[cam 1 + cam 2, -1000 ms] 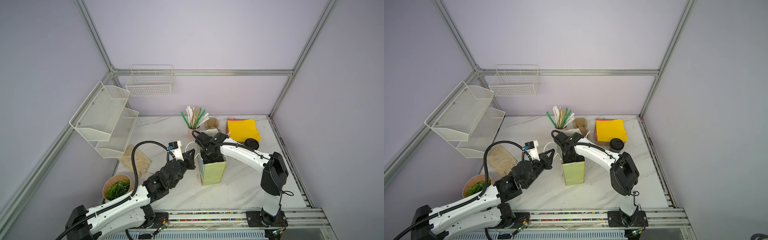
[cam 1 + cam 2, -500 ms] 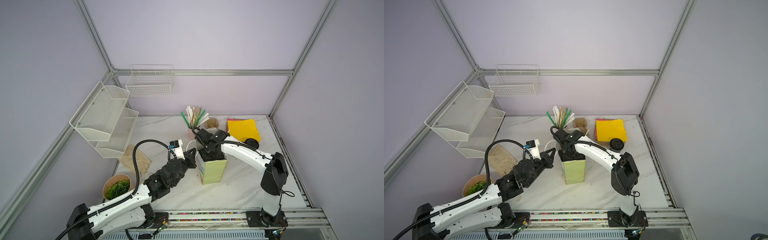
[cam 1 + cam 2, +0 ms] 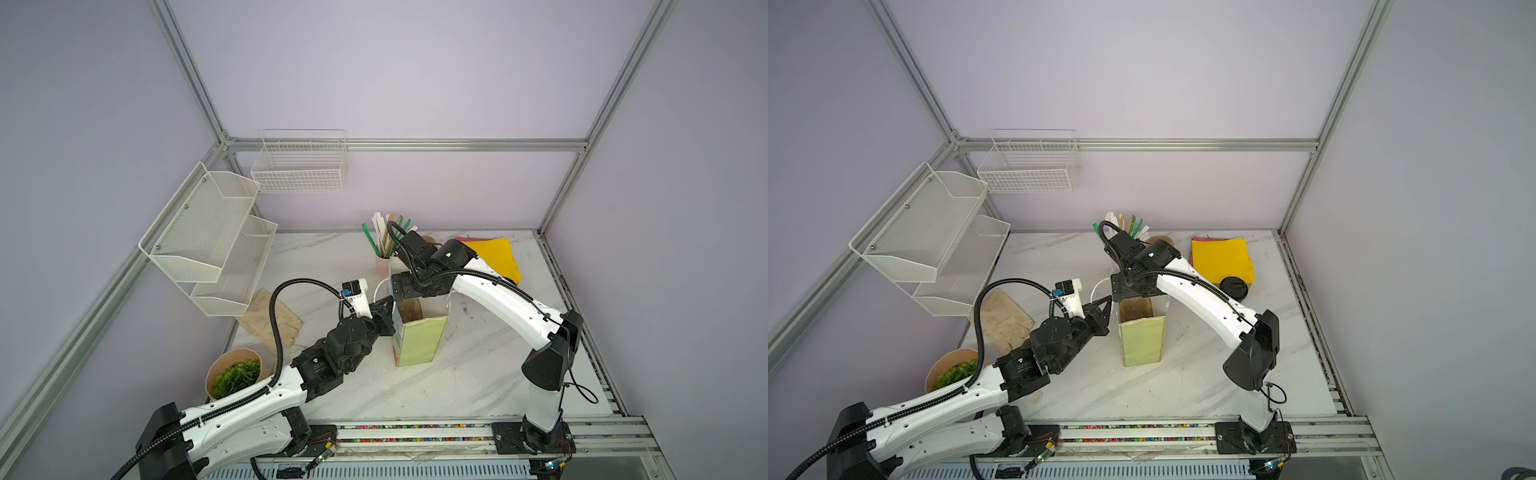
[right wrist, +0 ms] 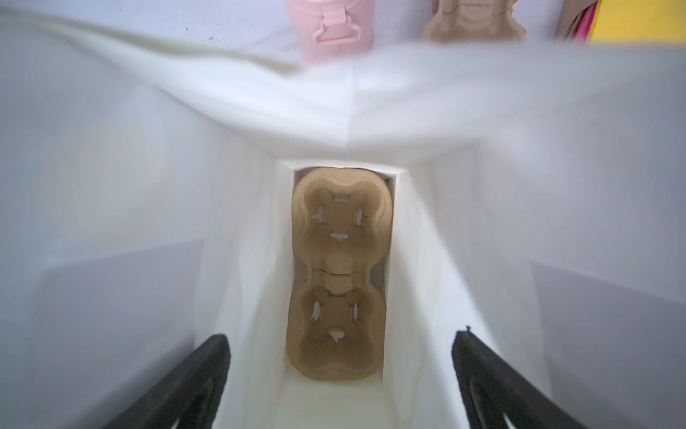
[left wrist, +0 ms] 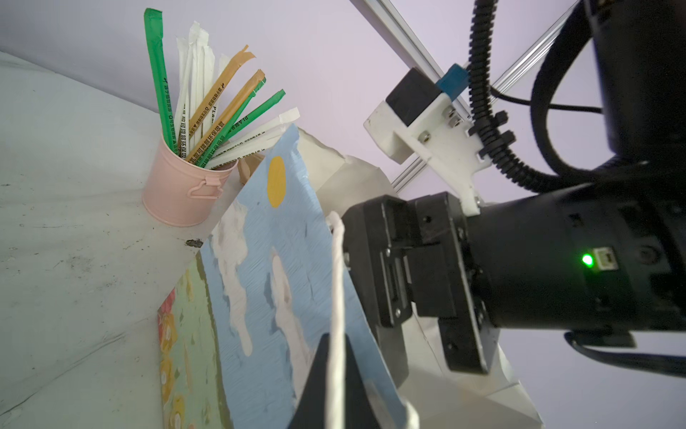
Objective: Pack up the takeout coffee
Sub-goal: 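Push the pulp carrier down to the bag bottom and open the right gripper, then raise the right gripper out of the bag while the left gripper holds the bag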
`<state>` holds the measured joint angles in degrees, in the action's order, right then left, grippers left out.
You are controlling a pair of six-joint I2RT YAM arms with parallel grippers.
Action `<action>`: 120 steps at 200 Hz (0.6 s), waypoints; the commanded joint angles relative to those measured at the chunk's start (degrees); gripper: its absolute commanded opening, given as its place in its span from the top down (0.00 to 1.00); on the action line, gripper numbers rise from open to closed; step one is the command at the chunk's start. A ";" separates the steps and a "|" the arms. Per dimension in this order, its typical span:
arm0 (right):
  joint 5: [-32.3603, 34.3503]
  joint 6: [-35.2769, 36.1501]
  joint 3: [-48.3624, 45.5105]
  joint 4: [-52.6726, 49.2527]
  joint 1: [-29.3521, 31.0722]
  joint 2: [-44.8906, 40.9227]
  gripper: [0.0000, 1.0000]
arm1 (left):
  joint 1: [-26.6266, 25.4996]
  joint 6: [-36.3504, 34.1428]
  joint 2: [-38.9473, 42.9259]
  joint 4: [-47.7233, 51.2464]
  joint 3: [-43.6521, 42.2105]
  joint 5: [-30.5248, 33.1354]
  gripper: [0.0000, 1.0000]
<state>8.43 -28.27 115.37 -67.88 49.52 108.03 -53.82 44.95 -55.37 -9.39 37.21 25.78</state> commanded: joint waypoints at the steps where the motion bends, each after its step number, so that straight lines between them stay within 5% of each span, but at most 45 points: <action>1: 2.47 1.26 0.05 -2.66 0.06 0.25 0.03 | -0.36 0.38 -0.17 -1.86 4.45 -0.81 0.95; 49: 5.65 3.87 4.54 -1.79 0.11 -1.19 0.03 | -0.34 1.37 0.53 -1.83 2.72 -0.60 0.96; 120: -0.71 8.28 9.13 1.22 0.08 -3.67 0.04 | -0.33 2.85 -0.26 -1.87 1.81 -1.32 0.97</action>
<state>10.59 -22.85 120.70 -67.83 49.54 106.91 -53.82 46.96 -55.70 -9.39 37.19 24.82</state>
